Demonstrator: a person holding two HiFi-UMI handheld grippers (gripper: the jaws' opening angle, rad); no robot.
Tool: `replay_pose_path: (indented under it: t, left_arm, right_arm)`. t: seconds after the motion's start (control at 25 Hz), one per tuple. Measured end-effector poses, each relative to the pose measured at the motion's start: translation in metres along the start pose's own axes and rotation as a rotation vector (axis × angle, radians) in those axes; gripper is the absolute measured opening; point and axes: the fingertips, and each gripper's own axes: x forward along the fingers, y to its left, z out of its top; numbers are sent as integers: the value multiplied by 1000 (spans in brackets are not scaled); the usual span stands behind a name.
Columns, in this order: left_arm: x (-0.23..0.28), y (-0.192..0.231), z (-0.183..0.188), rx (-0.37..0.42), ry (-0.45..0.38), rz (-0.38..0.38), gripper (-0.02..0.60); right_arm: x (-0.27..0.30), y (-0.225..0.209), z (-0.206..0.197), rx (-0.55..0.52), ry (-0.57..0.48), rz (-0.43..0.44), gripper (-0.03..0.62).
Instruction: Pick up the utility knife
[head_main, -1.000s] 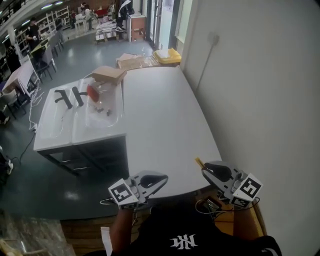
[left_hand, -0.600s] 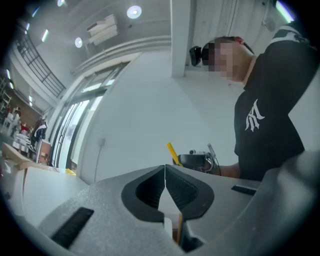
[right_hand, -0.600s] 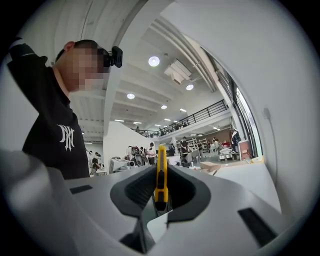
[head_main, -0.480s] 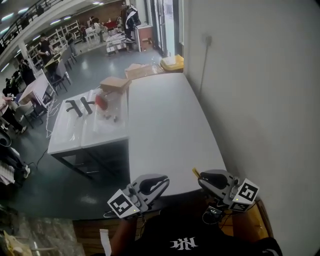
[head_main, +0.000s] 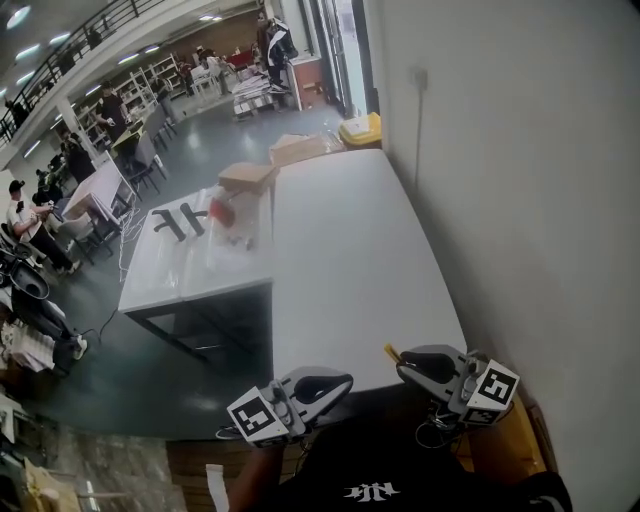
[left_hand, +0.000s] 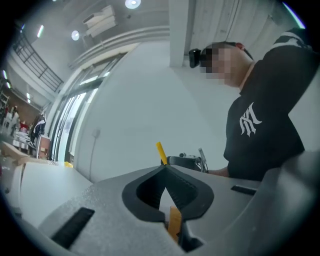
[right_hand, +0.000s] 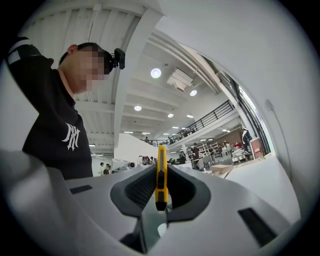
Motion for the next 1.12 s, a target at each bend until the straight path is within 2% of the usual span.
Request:
replay_pose_path:
  t: [0.16, 0.36, 0.48, 0.56, 0.64, 0.72, 0.8, 0.96, 1.12]
  left_arm:
    - [-4, -3, -9, -5, 21, 37, 5]
    - [2, -2, -20, -33, 49, 25, 5]
    - [7, -1, -20, -11, 69, 21, 5]
    - [11, -4, -28, -23, 123, -10, 5]
    - [18, -18, -38, -36, 186, -85, 5]
    - [22, -29, -46, 1, 223, -120, 5]
    - [21, -30, -53, 38, 224, -106, 6]
    - [20, -24, -54, 68, 199, -28, 6]
    - [27, -26, -53, 92, 189, -8, 6]
  right_arm:
    - [4, 3, -1, 13, -44, 30, 54]
    - [6, 11, -9, 26, -43, 83, 54]
    - [2, 14, -7, 13, -43, 98, 54]
    - [0, 17, -3, 6, -52, 104, 54]
    - [-1, 18, -1, 2, -55, 111, 54]
    - [1, 17, -3, -2, -53, 117, 54]
    - [4, 16, -8, -1, -50, 118, 54]
    - [6, 17, -14, 12, -35, 126, 54]
    - [-4, 17, -17, 15, 6, 119, 54]
